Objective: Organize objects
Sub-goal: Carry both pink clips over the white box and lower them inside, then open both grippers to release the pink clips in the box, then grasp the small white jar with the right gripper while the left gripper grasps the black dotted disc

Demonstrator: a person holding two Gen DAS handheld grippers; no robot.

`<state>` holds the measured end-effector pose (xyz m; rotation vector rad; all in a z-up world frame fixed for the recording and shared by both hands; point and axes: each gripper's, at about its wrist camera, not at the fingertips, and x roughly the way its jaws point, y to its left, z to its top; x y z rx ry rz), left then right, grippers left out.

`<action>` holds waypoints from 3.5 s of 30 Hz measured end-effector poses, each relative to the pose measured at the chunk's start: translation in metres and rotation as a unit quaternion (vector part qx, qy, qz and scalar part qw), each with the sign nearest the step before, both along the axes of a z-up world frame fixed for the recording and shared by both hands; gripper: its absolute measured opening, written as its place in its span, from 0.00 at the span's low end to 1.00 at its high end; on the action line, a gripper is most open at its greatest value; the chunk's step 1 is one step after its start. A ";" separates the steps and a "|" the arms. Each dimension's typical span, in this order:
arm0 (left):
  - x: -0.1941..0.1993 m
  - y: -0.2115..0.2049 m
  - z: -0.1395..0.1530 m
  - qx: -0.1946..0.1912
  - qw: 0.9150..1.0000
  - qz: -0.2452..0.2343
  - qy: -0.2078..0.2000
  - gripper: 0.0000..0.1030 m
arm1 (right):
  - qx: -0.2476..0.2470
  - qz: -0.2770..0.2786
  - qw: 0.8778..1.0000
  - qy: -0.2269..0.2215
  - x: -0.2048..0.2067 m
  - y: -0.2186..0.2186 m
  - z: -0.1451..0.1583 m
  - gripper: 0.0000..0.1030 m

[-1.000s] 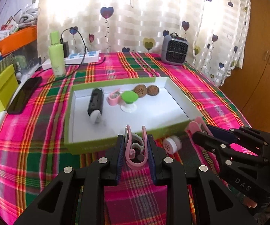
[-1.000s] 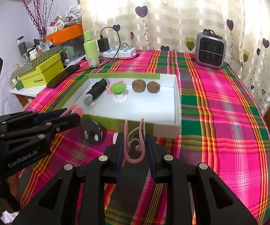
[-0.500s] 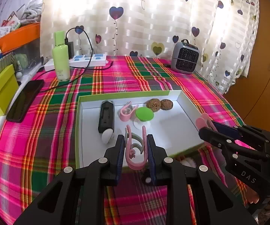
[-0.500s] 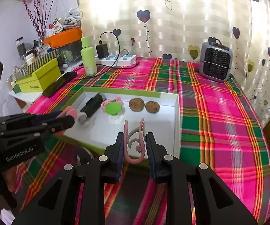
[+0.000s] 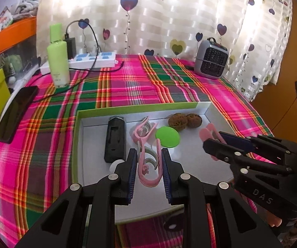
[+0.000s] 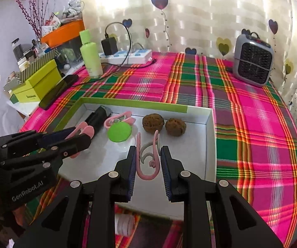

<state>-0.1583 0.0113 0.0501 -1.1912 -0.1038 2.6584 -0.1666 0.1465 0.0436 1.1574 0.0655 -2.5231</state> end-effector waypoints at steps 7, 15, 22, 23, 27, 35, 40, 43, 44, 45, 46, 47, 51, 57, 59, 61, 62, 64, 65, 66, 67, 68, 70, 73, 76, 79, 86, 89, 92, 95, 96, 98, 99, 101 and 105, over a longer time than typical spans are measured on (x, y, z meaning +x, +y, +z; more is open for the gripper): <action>-0.015 0.002 -0.010 0.000 1.000 0.000 -0.014 0.21 | 0.008 -0.001 1.000 -0.016 -0.013 -0.004 -0.009 0.23; -0.024 0.003 -0.016 -0.002 1.000 0.001 -0.022 0.21 | 0.013 0.001 0.999 -0.032 -0.025 -0.007 -0.018 0.24; -0.030 0.005 -0.024 -0.007 0.999 0.001 -0.032 0.21 | 0.019 0.002 0.999 -0.043 -0.030 -0.008 -0.025 0.24; -0.030 0.005 -0.025 -0.008 0.999 0.001 -0.033 0.21 | 0.021 0.002 0.999 -0.045 -0.030 -0.008 -0.025 0.24; -0.032 0.004 -0.024 -0.005 0.999 0.003 -0.032 0.21 | 0.022 0.003 0.999 -0.045 -0.031 -0.009 -0.027 0.24; -0.033 0.006 -0.025 -0.013 0.999 0.001 -0.033 0.21 | 0.025 -0.001 0.999 -0.043 -0.034 -0.010 -0.027 0.24; -0.032 0.007 -0.025 -0.019 0.999 0.001 -0.033 0.22 | 0.026 -0.004 0.999 -0.042 -0.033 -0.010 -0.028 0.24; -0.032 0.007 -0.025 -0.019 0.999 0.001 -0.032 0.29 | 0.026 -0.002 0.999 -0.041 -0.033 -0.010 -0.028 0.24; -0.032 0.007 -0.025 -0.020 0.999 0.001 -0.032 0.32 | 0.026 -0.001 0.999 -0.041 -0.032 -0.010 -0.028 0.26; -0.032 0.008 -0.024 -0.021 0.999 0.002 -0.031 0.34 | 0.026 0.000 0.999 -0.040 -0.032 -0.010 -0.028 0.30; -0.031 0.008 -0.024 -0.021 0.999 0.003 -0.032 0.37 | 0.027 0.000 0.999 -0.039 -0.031 -0.010 -0.028 0.32; -0.031 0.007 -0.024 -0.021 0.999 0.006 -0.032 0.37 | 0.029 -0.001 0.999 -0.037 -0.030 -0.010 -0.028 0.33; -0.027 0.004 -0.022 -0.019 0.999 0.011 -0.030 0.39 | 0.035 0.003 0.999 -0.031 -0.027 -0.011 -0.027 0.38; -0.018 -0.001 -0.015 -0.015 1.000 0.013 -0.023 0.45 | 0.047 -0.006 0.999 -0.018 -0.018 -0.007 -0.022 0.49; -0.015 -0.003 -0.013 -0.012 1.000 0.015 -0.021 0.45 | 0.037 -0.008 0.999 -0.020 -0.015 -0.003 -0.020 0.49; -0.011 -0.004 -0.010 -0.006 1.000 0.014 -0.017 0.45 | 0.035 -0.012 0.999 -0.013 -0.010 -0.001 -0.016 0.49; -0.010 -0.004 -0.008 -0.005 1.000 0.014 -0.016 0.45 | 0.032 -0.014 0.999 -0.011 -0.007 0.000 -0.014 0.49; -0.004 -0.004 -0.005 -0.004 1.000 0.013 -0.012 0.45 | 0.023 -0.015 1.000 -0.007 -0.001 0.003 -0.010 0.49; 0.000 -0.004 -0.004 -0.002 1.000 0.012 -0.010 0.45 | 0.019 -0.016 1.000 -0.005 0.002 0.004 -0.007 0.49; 0.003 -0.005 -0.002 0.002 1.000 0.011 -0.009 0.45 | 0.016 -0.019 1.000 -0.001 0.005 0.006 -0.004 0.49; 0.006 -0.005 -0.001 0.006 1.000 0.010 -0.007 0.45 | 0.014 -0.020 1.000 0.001 0.007 0.007 -0.003 0.49; 0.010 -0.005 0.001 0.010 1.000 0.008 -0.005 0.45 | 0.010 -0.020 1.000 0.003 0.011 0.009 0.000 0.49; 0.016 -0.005 0.003 0.013 1.000 0.004 -0.001 0.45 | 0.006 -0.021 1.000 0.006 0.017 0.012 0.002 0.49; 0.027 -0.004 0.007 0.015 1.000 -0.003 0.006 0.45 | 0.004 -0.023 1.000 0.012 0.028 0.017 0.006 0.49; 0.035 -0.001 0.008 0.021 1.000 -0.012 0.006 0.45 | -0.003 -0.024 1.000 0.018 0.039 0.022 0.009 0.49; 0.043 0.001 0.007 0.021 1.000 -0.018 0.005 0.45 | -0.006 -0.022 1.000 0.019 0.049 0.025 0.009 0.49; 0.058 0.003 0.001 0.018 1.000 -0.019 0.005 0.45 | -0.011 -0.017 1.000 0.015 0.064 0.027 0.005 0.49; 0.064 0.003 0.004 0.016 1.000 -0.022 0.012 0.45 | -0.012 -0.012 1.000 0.017 0.070 0.026 0.003 0.49; 0.068 0.002 0.004 0.018 1.000 -0.021 0.013 0.45 | -0.016 -0.012 1.000 0.017 0.073 0.027 0.002 0.49; 0.073 0.000 0.003 0.024 0.999 -0.019 0.013 0.45 | -0.020 -0.011 1.000 0.018 0.077 0.028 0.000 0.49; 0.075 0.000 0.002 0.025 0.999 -0.020 0.013 0.45 | -0.019 -0.011 1.000 0.017 0.078 0.028 0.000 0.49; 0.077 0.002 0.001 0.022 0.999 -0.023 0.013 0.45 | -0.018 -0.008 1.000 0.014 0.079 0.027 -0.003 0.49; 0.078 0.002 0.000 0.021 0.999 -0.023 0.012 0.45 | -0.017 -0.007 1.000 0.012 0.080 0.027 -0.004 0.49; 0.080 0.001 -0.003 0.023 0.999 -0.022 0.009 0.45 | -0.015 -0.003 1.000 0.009 0.080 0.025 -0.007 0.49; 0.082 -0.002 -0.007 0.028 0.999 -0.015 0.003 0.45 | -0.014 0.004 1.000 -0.002 0.078 0.020 -0.015 0.49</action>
